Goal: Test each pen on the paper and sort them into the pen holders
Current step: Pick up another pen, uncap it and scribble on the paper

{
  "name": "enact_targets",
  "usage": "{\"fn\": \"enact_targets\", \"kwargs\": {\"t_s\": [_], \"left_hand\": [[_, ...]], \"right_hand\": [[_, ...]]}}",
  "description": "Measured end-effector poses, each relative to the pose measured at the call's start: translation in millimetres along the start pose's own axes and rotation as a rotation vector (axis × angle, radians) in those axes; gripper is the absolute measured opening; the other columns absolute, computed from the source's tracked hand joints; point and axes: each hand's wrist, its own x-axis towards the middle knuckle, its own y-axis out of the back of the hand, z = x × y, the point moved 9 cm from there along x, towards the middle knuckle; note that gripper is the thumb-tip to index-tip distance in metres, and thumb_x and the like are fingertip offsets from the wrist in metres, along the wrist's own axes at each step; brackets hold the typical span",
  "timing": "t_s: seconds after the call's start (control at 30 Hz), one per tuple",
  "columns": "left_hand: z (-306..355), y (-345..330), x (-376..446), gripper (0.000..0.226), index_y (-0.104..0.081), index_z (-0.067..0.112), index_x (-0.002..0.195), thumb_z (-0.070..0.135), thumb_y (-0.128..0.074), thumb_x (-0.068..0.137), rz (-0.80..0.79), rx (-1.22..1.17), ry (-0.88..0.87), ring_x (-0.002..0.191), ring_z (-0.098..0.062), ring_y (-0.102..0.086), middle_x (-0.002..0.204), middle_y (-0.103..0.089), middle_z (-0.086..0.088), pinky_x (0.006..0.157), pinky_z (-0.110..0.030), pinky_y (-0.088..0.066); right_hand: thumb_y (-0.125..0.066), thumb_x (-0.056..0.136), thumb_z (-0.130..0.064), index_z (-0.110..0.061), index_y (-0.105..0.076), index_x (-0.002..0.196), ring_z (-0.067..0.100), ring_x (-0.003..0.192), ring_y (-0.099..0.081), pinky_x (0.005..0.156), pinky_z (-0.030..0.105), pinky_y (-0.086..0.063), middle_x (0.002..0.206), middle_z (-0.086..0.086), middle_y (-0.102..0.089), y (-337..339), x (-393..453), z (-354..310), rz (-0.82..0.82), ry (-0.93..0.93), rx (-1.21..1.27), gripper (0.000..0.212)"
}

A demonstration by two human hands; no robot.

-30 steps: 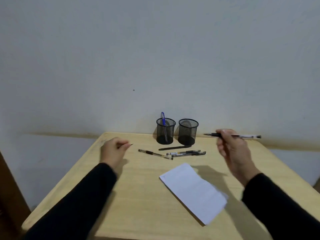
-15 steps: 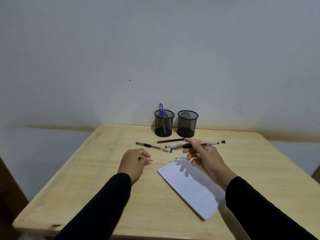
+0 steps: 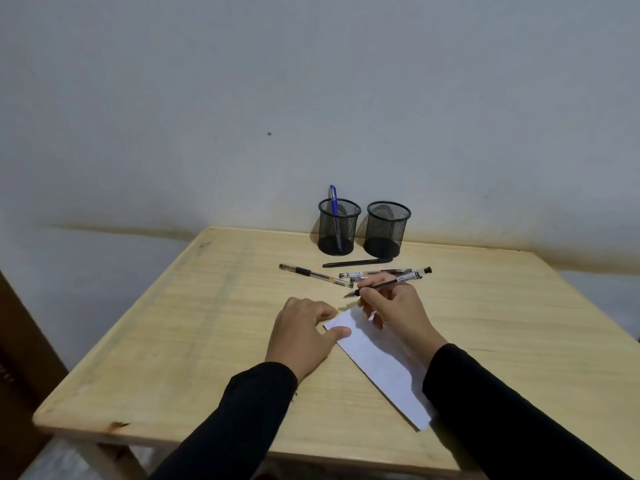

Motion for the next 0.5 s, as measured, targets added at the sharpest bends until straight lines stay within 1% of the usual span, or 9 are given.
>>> {"fn": "enact_targets", "kwargs": {"t_s": [0.03,0.1,0.23,0.33,0.4,0.5], "left_hand": [[-2,-1,0,0.038,-0.068,0.027,0.108,0.041,-0.075,0.073,0.000,0.000,0.005,0.107,-0.008,-0.051,0.085,-0.045,0.021,0.096,-0.028,-0.045],[-3,0,-1,0.035,-0.069,0.026,0.105,0.042,-0.074,0.074,0.010,0.019,0.001,0.107,-0.008,-0.047,0.086,-0.048,0.019,0.093,-0.026,-0.044],[-2,0,-1,0.034,-0.069,0.026,0.106,0.043,-0.072,0.076,0.014,0.030,-0.015,0.106,-0.008,-0.045,0.088,-0.051,0.016,0.088,-0.023,-0.041],[-3,-2,0,0.040,-0.068,0.025,0.110,0.047,-0.069,0.077,0.011,0.069,-0.027,0.109,-0.009,-0.045,0.103,-0.062,0.011,0.089,-0.023,-0.041],[-2,-2,0,0.043,-0.067,0.024,0.114,0.049,-0.067,0.079,0.017,0.106,-0.046,0.111,-0.009,-0.044,0.110,-0.063,0.009,0.090,-0.021,-0.038],[-2,-3,-1,0.044,-0.064,0.023,0.119,0.048,-0.062,0.083,0.023,0.118,-0.073,0.114,-0.008,-0.045,0.117,-0.061,0.009,0.093,-0.018,-0.034]], "right_hand": [[-0.055,0.088,-0.001,0.001,-0.064,0.089,0.010,0.047,-0.053,0.039,0.019,-0.037,0.058,0.006,-0.060,-2,-2,6,0.000,-0.014,-0.001,0.009],[-0.053,0.089,-0.001,0.002,-0.063,0.087,0.010,0.046,-0.054,0.038,0.017,-0.038,0.059,0.007,-0.060,-6,-6,14,-0.020,-0.021,-0.047,0.010],[-0.055,0.087,-0.005,-0.010,-0.064,0.073,0.012,0.054,-0.054,0.043,0.018,-0.040,0.070,0.003,-0.061,-5,-4,15,-0.018,0.033,-0.199,0.018],[-0.055,0.086,-0.006,-0.014,-0.065,0.070,0.007,0.056,-0.053,0.048,0.018,-0.041,0.071,-0.001,-0.061,-7,-3,13,-0.033,0.074,-0.272,0.020],[-0.054,0.086,-0.005,-0.013,-0.065,0.071,0.003,0.053,-0.053,0.048,0.015,-0.041,0.068,-0.002,-0.061,-8,-4,12,-0.034,0.087,-0.290,0.020],[-0.054,0.086,-0.004,-0.007,-0.065,0.074,0.005,0.053,-0.053,0.048,0.015,-0.041,0.069,-0.002,-0.060,-8,-4,12,-0.035,0.099,-0.287,0.017]]}}
